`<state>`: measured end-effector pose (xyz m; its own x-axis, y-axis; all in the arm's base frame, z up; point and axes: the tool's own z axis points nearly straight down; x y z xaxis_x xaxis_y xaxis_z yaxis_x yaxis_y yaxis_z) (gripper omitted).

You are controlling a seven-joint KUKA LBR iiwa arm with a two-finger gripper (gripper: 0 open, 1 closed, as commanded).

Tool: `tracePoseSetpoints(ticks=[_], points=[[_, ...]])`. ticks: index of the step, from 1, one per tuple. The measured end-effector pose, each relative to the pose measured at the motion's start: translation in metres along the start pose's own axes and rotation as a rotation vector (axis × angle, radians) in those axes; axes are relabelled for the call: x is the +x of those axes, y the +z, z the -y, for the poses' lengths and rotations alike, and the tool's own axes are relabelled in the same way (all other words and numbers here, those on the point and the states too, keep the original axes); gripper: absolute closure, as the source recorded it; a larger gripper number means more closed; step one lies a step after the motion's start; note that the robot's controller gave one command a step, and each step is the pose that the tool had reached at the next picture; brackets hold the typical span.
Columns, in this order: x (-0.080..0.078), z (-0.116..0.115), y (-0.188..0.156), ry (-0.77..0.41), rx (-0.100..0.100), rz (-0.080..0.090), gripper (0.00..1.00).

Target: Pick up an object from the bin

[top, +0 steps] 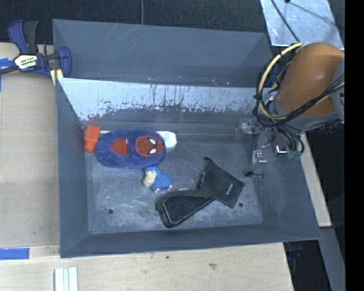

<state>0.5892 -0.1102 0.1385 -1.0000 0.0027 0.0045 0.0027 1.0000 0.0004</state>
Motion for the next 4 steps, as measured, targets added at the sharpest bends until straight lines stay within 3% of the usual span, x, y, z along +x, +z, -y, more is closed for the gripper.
tracePoseSetpoints(ticks=[1, 2, 3, 4], points=[[0.026, -0.074, 0.07, -0.459, -0.002, 0.003, 0.0], [0.024, -0.071, 0.068, -0.456, 0.002, 0.009, 1.0], [0.022, -0.086, -0.032, -0.49, 0.004, 0.017, 1.0], [0.01, -0.057, -0.144, -0.504, 0.006, 0.018, 1.0]])
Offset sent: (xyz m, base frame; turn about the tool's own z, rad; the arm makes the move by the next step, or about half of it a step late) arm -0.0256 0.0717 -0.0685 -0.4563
